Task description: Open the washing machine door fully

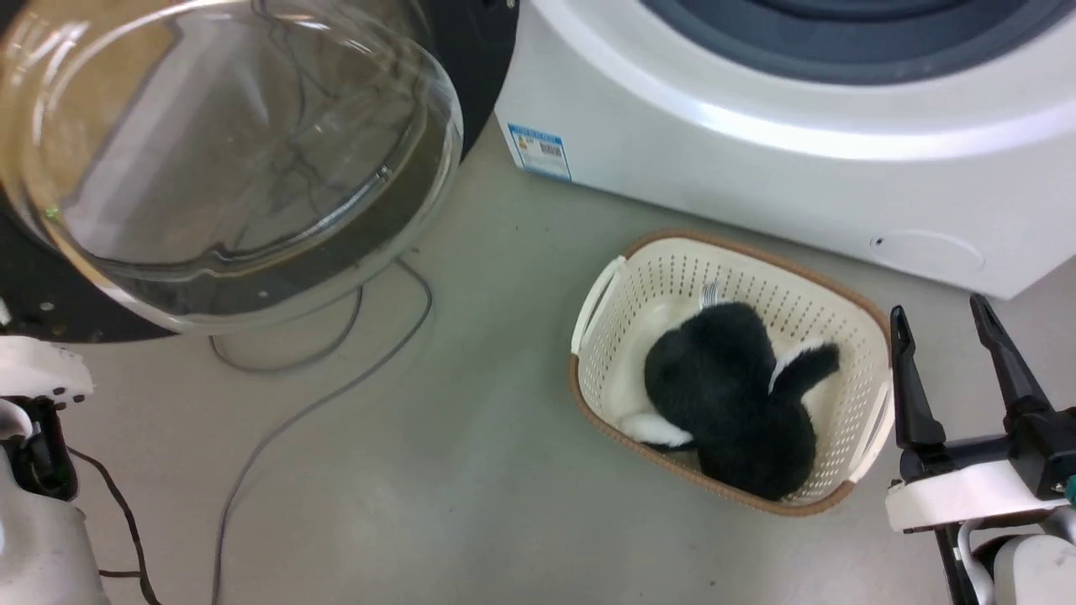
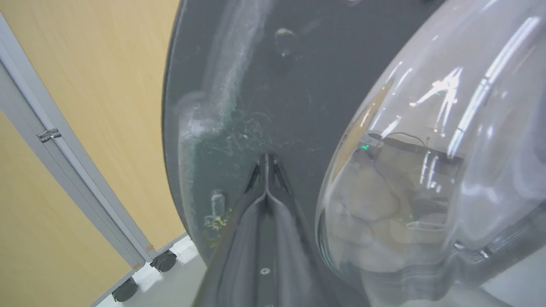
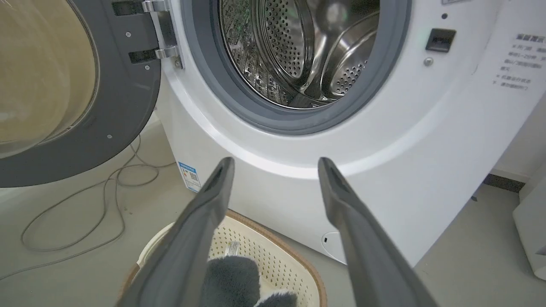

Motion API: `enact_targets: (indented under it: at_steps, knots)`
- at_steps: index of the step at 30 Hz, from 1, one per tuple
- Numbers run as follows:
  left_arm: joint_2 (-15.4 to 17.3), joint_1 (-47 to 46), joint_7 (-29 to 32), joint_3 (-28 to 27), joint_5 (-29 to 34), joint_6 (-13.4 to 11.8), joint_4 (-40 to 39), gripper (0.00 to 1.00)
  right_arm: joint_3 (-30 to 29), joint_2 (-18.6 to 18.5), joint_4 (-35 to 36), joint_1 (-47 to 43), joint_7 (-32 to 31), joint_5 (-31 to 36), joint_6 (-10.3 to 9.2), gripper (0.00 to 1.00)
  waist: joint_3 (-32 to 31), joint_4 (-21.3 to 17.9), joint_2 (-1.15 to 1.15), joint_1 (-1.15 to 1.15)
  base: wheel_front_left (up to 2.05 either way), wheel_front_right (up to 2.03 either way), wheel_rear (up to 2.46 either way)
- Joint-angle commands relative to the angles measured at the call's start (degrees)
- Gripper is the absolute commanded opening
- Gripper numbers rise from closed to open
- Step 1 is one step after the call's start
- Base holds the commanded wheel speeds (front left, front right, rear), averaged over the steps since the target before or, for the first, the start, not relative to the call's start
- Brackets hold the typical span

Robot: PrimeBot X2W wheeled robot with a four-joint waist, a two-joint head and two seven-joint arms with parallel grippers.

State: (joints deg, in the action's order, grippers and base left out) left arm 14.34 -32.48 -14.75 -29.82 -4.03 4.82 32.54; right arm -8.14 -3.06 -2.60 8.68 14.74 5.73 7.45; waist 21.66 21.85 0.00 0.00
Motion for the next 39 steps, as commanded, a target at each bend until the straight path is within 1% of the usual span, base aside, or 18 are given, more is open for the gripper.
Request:
enact_targets:
  at_steps: [1, 9, 17, 22, 28, 29, 30, 31, 39]
  knots:
    - [-0.07, 1.03, -0.25, 0.24, 0.37, 0.26, -0.72, 0.0, -0.03, 0.09, -0.13, -0.47, 0.26, -0.46, 0.03, 1.0, -1.33, 0.09, 0.0, 0.0, 0.0, 0.0, 0.0]
    - [-1.67, 5.91, -0.25, 2.22, 2.16, 1.22, -6.68, 0.0, 0.36, 0.16, -0.48, -2.26, 0.26, -3.81, 0.03, 1.0, -6.97, -0.71, 0.0, 0.0, 0.0, 0.0, 0.0]
    - [-5.13, 12.45, -0.25, 6.54, 3.7, 1.84, -14.28, 0.0, 0.15, 0.17, -0.22, -5.3, 0.26, -6.82, 0.03, 1.0, -12.88, -2.14, 0.0, 0.0, 0.0, 0.0, 0.0]
    - [-7.39, 16.69, -0.25, 9.8, 4.21, 2.05, -19.86, 0.0, 0.11, 0.18, 0.86, -6.55, 0.26, -8.02, 0.03, 1.0, -15.67, -4.03, 0.0, 0.0, 0.0, 0.0, 0.0]
    - [-9.25, 20.51, -0.25, 13.54, 3.47, 2.25, -24.68, 0.0, -0.38, 0.18, 2.63, -7.79, 0.26, -8.6, 0.03, 1.0, -17.85, -6.81, 0.0, 0.0, 0.0, 0.0, 0.0]
    - [-9.57, 21.19, -0.25, 14.12, 3.22, 2.26, -25.29, 0.38, -0.44, 0.18, 2.82, -8.0, 0.26, -8.69, 0.03, 1.0, -18.2, -7.36, 0.0, 0.0, 0.0, 0.0, 0.0]
    - [-9.83, 21.85, -0.25, 14.69, 3.12, 2.25, -25.78, 0.83, -0.52, 0.18, 2.98, -8.24, 0.26, -8.78, 0.03, 1.0, -18.49, -7.86, 0.0, 0.0, 0.0, 0.0, 0.0]
    - [-10.0, 22.3, -0.25, 15.08, 3.0, 2.24, -26.32, 1.0, -0.49, 0.18, 3.07, -8.46, 0.26, -8.84, 0.03, 1.0, -18.88, -8.5, 0.0, 0.0, 0.0, 0.0, 0.0]
    - [-10.93, 26.96, -0.25, 19.37, 1.36, 2.4, -28.6, 1.0, -0.26, 0.18, 3.46, -10.19, 0.26, -9.42, 0.03, 1.0, -21.2, -13.3, 0.0, 0.0, 0.0, 0.0, 0.0]
